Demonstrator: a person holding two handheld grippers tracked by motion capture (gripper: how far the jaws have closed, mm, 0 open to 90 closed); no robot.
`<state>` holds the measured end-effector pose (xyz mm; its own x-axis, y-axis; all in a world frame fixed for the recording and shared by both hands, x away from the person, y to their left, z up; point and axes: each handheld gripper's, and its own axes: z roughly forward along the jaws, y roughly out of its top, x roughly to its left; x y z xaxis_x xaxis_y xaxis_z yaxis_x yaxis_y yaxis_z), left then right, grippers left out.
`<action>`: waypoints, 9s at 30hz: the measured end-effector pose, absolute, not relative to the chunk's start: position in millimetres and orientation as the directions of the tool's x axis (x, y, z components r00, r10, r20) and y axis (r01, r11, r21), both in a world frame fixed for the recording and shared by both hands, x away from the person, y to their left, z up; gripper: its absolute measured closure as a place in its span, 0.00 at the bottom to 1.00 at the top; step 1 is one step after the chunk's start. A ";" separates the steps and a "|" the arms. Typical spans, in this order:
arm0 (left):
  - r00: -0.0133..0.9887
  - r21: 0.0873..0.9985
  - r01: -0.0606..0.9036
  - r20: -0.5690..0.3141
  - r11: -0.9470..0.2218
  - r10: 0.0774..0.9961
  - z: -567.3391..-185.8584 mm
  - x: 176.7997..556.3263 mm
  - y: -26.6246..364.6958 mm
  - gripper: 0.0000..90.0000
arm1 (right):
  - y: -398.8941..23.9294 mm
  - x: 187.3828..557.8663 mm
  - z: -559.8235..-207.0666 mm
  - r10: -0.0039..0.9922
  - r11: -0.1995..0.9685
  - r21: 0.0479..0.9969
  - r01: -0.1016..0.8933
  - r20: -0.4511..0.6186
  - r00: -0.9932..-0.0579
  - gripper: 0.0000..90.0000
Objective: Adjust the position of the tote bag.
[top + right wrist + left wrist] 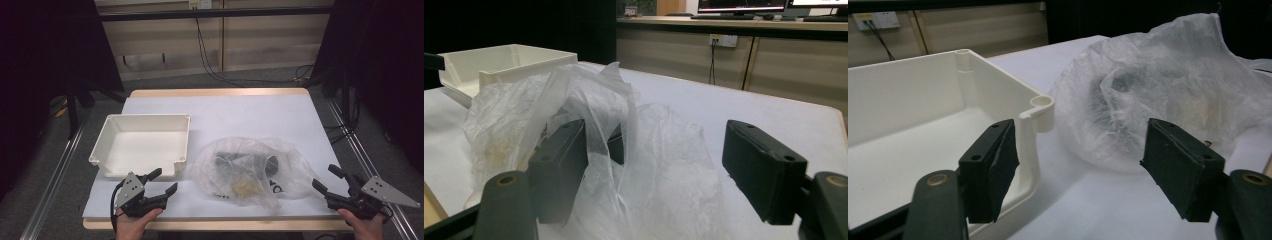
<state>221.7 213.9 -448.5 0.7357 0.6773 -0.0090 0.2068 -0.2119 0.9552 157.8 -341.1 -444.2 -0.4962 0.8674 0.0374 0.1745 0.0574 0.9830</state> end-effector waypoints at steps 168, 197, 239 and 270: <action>0.974 0.922 0.139 -0.062 -0.361 0.217 -381.2 261.1 86.8 1.00 | -338.3 157.4 -449.3 0.804 0.114 0.954 0.276 0.074 -0.590 0.40; 0.920 0.947 0.162 -0.043 -0.277 0.390 -357.2 262.8 170.4 1.00 | -343.8 167.8 -446.4 0.820 0.153 0.930 0.335 0.070 -0.568 0.68; 0.886 0.923 0.185 -0.008 -0.337 0.463 -353.7 262.2 216.7 1.00 | -331.0 240.6 -377.1 0.716 0.231 0.922 0.311 0.055 -0.696 0.73; 0.873 0.885 0.204 0.029 -0.418 0.486 -365.9 267.6 206.6 1.00 | -331.1 285.6 -354.5 0.776 0.296 0.869 0.397 0.024 -0.630 1.00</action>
